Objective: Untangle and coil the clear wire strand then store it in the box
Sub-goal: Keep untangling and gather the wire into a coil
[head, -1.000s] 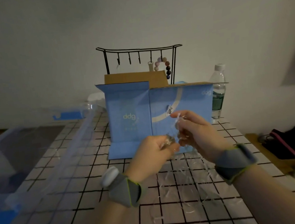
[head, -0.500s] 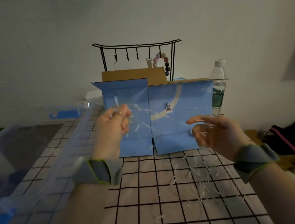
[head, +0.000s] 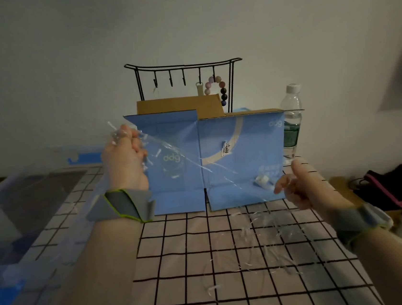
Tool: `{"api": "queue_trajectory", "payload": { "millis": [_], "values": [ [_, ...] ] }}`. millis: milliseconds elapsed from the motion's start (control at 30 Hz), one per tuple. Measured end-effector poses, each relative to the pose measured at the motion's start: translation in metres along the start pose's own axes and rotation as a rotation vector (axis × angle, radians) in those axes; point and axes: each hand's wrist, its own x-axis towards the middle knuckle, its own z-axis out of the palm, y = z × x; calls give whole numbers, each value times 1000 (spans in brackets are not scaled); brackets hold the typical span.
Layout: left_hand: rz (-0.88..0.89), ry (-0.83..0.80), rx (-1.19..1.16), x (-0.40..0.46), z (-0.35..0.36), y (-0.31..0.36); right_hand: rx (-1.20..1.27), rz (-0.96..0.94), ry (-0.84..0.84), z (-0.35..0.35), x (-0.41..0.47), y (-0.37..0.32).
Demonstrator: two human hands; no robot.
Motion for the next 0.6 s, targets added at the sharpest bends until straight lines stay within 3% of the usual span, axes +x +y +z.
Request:
{"api": "queue_trajectory", "payload": {
  "millis": [133, 167, 233, 367, 500, 600],
  "values": [
    [39, -82, 37, 0, 4, 6, -789, 22, -43, 11, -6, -12],
    [19, -136, 79, -2, 7, 8, -873, 12, -79, 14, -9, -16],
    [-41, -271, 217, -9, 12, 9, -820, -5, -80, 19, -15, -28],
    [-108, -475, 522, -20, 12, 6, -444, -266, 60, 40, -22, -59],
    [-103, -635, 682, -27, 9, 8, -282, -432, -27, 76, -22, -85],
    [19, -623, 805, -31, 7, 12, -235, -379, -102, 107, -12, -90]
  ]
}}
